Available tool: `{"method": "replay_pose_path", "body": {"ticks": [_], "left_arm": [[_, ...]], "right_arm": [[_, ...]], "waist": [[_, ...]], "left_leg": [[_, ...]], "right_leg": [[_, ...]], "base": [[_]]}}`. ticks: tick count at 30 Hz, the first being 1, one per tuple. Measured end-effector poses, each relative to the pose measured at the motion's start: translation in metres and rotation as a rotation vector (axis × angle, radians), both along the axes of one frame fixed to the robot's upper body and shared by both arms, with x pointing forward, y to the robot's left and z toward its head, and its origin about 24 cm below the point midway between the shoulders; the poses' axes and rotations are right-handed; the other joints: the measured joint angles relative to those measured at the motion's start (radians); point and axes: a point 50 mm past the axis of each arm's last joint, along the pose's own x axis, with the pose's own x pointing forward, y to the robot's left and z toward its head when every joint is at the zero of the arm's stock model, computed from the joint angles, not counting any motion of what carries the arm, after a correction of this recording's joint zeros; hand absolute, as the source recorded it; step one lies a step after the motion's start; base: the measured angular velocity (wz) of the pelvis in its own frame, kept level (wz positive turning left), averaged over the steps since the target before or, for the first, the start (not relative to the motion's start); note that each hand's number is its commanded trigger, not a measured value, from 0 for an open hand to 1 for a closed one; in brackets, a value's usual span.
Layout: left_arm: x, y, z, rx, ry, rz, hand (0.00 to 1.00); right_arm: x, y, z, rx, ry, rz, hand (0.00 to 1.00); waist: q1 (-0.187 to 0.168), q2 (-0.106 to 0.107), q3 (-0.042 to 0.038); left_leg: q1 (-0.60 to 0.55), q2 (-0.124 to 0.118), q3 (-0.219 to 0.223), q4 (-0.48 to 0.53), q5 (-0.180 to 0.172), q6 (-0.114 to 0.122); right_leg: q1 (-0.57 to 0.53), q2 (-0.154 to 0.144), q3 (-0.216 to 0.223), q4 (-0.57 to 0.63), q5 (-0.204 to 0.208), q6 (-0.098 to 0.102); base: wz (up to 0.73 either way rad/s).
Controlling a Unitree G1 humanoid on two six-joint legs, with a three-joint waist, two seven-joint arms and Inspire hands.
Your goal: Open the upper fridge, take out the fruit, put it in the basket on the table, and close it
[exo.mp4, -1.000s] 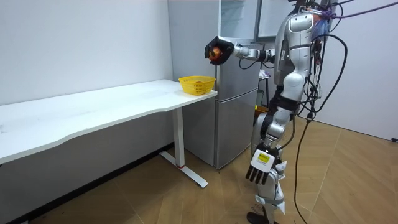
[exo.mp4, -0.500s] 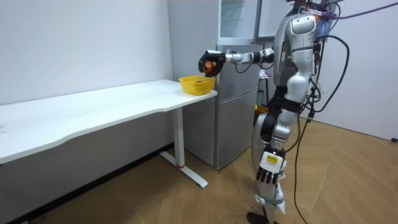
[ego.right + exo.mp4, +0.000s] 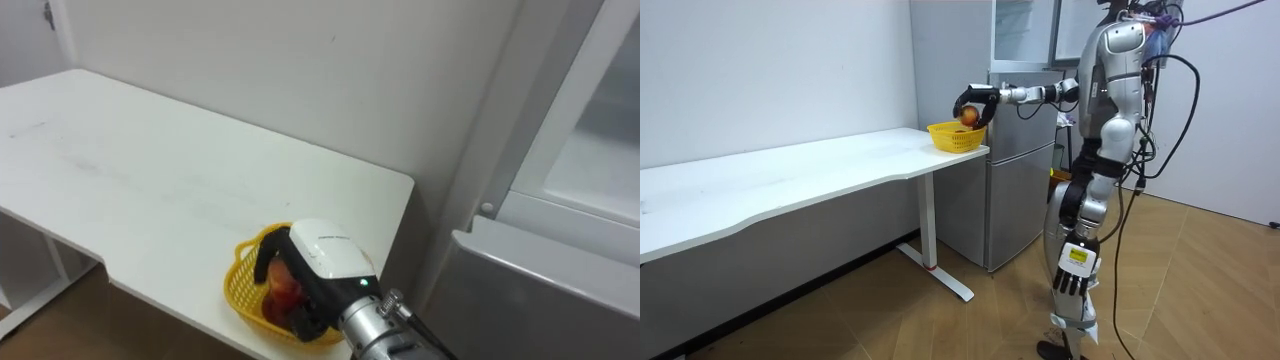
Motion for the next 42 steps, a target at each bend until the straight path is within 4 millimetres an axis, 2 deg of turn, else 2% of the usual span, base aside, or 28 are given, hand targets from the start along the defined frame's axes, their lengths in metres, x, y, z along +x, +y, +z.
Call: {"method": "replay_pose_path", "body": {"ticks": [4,6,15,24,33,38,42], "left_arm": [[0.0,0.0,0.0,0.0,-0.001,0.0,0.0],[0.0,0.0,0.0,0.0,-0.001,0.001,0.0],[-0.002,-0.001,0.0,-0.007,0.003,0.002,0.0],[-0.001,-0.001,0.0,-0.008,0.003,0.002,0.0],[0.0,-0.002,0.0,-0.011,-0.001,0.0,0.0],[-0.001,-0.003,-0.001,-0.015,-0.001,0.007,0.0],[-0.007,-0.004,-0.001,-0.015,0.004,0.022,0.0]], "right_arm": [[0.0,0.0,-0.001,-0.002,0.004,-0.003,0.0],[0.0,-0.001,-0.001,-0.002,0.005,-0.004,0.0],[0.001,-0.002,-0.002,-0.004,0.013,-0.013,0.0],[0.001,-0.002,-0.002,-0.003,0.014,-0.013,0.0],[0.001,-0.002,0.0,0.066,0.041,-0.007,0.0],[-0.006,0.002,0.02,0.184,0.026,0.05,0.0],[-0.025,-0.001,0.041,0.317,-0.034,0.09,0.0]], "waist": [[0.0,0.013,-0.0076],[0.0,0.012,-0.0115],[0.0,0.01,-0.012],[0.0,0.001,-0.009],[-0.006,0.005,-0.0048],[-0.034,0.01,-0.0018],[-0.06,0.024,-0.0062]], "left_leg": [[0.003,0.0,0.0,0.001,0.0,0.0],[0.004,0.0,0.0,0.001,0.0,0.0],[0.005,0.0,0.0,0.001,0.0,0.0],[0.005,0.0,0.0,0.0,0.0,0.0],[0.004,0.0,0.0,-0.002,0.0,0.0],[0.007,0.001,0.005,-0.002,0.0,0.0],[0.025,0.001,0.036,-0.007,0.0,0.0]], "right_leg": [[0.002,0.0,0.001,0.0,0.0,0.0],[0.004,0.0,0.001,0.0,0.0,0.0],[0.005,0.0,0.001,0.0,0.0,0.0],[0.005,0.0,0.001,0.0,0.0,0.0],[0.005,0.001,0.006,-0.001,0.0,0.0],[0.003,0.003,0.013,-0.002,0.0,0.0],[0.005,0.007,0.039,-0.002,0.0,0.001]], "base": [[0.0],[0.0],[0.0],[0.0],[0.0],[-0.01],[-0.17]]}}
